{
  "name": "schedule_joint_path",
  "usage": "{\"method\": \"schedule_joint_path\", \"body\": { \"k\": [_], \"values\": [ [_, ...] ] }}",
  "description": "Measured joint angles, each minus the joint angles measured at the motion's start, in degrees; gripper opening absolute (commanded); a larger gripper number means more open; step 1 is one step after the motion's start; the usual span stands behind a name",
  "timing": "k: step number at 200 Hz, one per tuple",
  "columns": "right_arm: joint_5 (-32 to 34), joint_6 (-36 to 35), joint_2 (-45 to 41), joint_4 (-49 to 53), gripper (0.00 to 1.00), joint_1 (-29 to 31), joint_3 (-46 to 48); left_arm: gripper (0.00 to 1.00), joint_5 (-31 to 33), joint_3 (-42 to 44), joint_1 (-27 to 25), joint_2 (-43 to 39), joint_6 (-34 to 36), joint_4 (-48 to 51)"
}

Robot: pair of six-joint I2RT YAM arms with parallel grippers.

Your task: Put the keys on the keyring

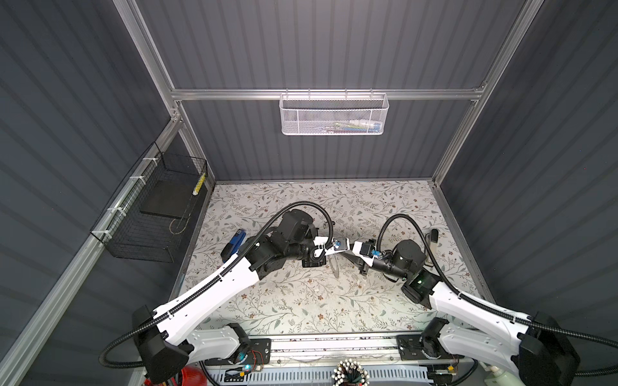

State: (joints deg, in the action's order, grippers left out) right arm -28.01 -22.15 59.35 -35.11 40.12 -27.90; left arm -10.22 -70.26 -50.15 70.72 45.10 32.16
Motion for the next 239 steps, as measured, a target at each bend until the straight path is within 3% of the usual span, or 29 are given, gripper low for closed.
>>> {"method": "schedule_joint_path", "body": {
  "k": [67, 102, 130, 152, 162, 202, 239],
  "values": [
    [1.68, 0.81, 1.68, -1.73, 0.13, 0.92, 0.00, 0.00, 0.37, -0.17, -1.01, 0.46, -0.02, 0.17],
    [1.73, 1.40, 1.70, -2.36, 0.14, 0.92, 0.22, 0.00, 1.01, -0.20, -1.31, 0.46, -0.02, 0.11],
    [1.49, 1.79, 1.70, -2.60, 0.00, 0.92, 0.26, 0.00, 1.53, -0.20, -1.42, 0.46, 0.02, -0.07],
    [1.29, 2.03, 1.70, -2.67, 0.00, 0.92, 0.39, 0.28, 2.12, -0.11, -1.46, 0.35, -0.50, -0.94],
    [1.25, 2.03, 1.73, -2.75, 0.00, 0.92, 0.55, 0.35, 2.71, 0.68, -1.53, -0.33, -1.36, -2.51],
    [0.37, 2.80, 2.01, -4.83, 0.00, 0.81, 0.59, 0.38, 3.96, 10.14, -0.09, -8.72, -4.87, -10.01],
    [-2.86, 4.68, 2.67, -8.70, 0.00, 0.20, 1.27, 0.33, -5.18, 18.62, 8.24, -14.62, -11.82, -19.02]
  ]
}}
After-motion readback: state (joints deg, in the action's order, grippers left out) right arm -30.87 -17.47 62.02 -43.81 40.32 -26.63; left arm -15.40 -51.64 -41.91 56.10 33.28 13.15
